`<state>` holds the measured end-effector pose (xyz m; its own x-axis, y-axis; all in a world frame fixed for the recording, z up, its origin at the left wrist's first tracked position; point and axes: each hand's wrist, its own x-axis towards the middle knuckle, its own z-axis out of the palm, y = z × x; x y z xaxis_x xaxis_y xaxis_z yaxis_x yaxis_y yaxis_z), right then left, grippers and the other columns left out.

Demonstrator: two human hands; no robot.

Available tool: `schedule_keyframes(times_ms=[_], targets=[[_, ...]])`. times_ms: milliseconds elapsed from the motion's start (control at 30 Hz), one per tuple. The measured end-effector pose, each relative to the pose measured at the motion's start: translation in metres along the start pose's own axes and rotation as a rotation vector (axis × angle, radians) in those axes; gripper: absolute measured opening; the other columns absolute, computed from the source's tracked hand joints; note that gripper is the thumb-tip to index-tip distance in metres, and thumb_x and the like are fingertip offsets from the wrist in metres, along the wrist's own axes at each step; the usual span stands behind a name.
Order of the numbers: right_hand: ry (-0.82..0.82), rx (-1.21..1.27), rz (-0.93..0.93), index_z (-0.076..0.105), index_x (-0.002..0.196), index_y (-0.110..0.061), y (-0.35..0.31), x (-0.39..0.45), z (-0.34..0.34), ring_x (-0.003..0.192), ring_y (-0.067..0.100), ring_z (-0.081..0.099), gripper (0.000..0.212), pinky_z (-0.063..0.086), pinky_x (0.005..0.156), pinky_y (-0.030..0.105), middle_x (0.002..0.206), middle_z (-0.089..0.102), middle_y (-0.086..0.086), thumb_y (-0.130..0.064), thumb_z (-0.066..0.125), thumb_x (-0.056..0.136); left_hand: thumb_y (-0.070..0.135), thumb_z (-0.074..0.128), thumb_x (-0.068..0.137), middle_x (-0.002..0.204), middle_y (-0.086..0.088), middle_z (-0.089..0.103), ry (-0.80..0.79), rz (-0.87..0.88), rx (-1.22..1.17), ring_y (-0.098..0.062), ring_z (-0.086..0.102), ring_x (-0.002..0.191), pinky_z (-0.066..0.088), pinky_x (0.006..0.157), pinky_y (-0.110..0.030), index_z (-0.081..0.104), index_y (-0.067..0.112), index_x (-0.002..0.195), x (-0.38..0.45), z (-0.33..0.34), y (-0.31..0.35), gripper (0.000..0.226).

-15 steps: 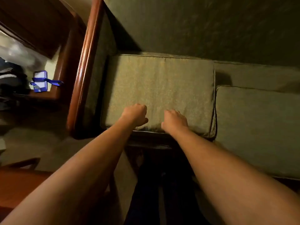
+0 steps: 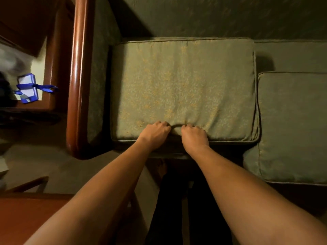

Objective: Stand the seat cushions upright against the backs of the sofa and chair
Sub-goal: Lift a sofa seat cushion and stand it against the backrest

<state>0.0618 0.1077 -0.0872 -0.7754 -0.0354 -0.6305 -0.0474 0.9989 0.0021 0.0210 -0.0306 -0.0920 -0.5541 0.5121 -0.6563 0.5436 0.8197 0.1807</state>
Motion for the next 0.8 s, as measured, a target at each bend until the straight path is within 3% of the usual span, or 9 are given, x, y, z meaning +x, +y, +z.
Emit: schedule_keyframes(times_ms=[233, 433, 667, 800], targets=[[0.068, 0.063, -0.047, 0.058, 0.122, -0.012, 0.013, -0.034, -0.075, 0.106, 0.028, 0.065, 0.03, 0.051, 0.081, 0.04, 0.118, 0.064, 0.01, -0.004, 0.048, 0.095, 0.015, 0.042, 0.098, 0.123, -0.012, 0.056, 0.049, 0.041, -0.045, -0.032, 0.058, 0.115, 0.05, 0.094, -0.045, 0.055, 0.011, 0.124, -0.027, -0.076, -0.003, 0.029], [0.227, 0.133, -0.056, 0.055, 0.117, -0.015, 0.03, -0.033, -0.168, 0.101, 0.033, 0.066, 0.028, 0.049, 0.076, 0.037, 0.115, 0.063, 0.01, -0.006, 0.048, 0.092, 0.011, 0.04, 0.098, 0.119, -0.01, 0.058, 0.24, -0.009, 0.018, -0.031, 0.061, 0.111, 0.05, 0.089, -0.044, 0.057, 0.013, 0.119, -0.035, -0.178, -0.021, 0.028], [0.395, 0.243, -0.047, 0.052, 0.121, -0.016, 0.058, 0.025, -0.287, 0.103, 0.039, 0.063, 0.032, 0.048, 0.078, 0.042, 0.118, 0.054, 0.016, -0.004, 0.036, 0.096, 0.014, 0.048, 0.094, 0.121, -0.01, 0.055, 0.466, -0.149, 0.044, -0.033, 0.056, 0.113, 0.05, 0.079, -0.046, 0.055, 0.012, 0.118, -0.002, -0.302, -0.049, 0.025], [0.486, 0.26, -0.032, 0.05, 0.124, -0.017, 0.084, 0.07, -0.34, 0.1, 0.038, 0.064, 0.033, 0.044, 0.07, 0.039, 0.121, 0.05, 0.014, -0.004, 0.036, 0.097, 0.026, 0.044, 0.1, 0.121, -0.011, 0.056, 0.576, -0.23, 0.056, -0.032, 0.056, 0.113, 0.049, 0.078, -0.044, 0.051, 0.01, 0.122, 0.031, -0.35, -0.059, 0.028]])
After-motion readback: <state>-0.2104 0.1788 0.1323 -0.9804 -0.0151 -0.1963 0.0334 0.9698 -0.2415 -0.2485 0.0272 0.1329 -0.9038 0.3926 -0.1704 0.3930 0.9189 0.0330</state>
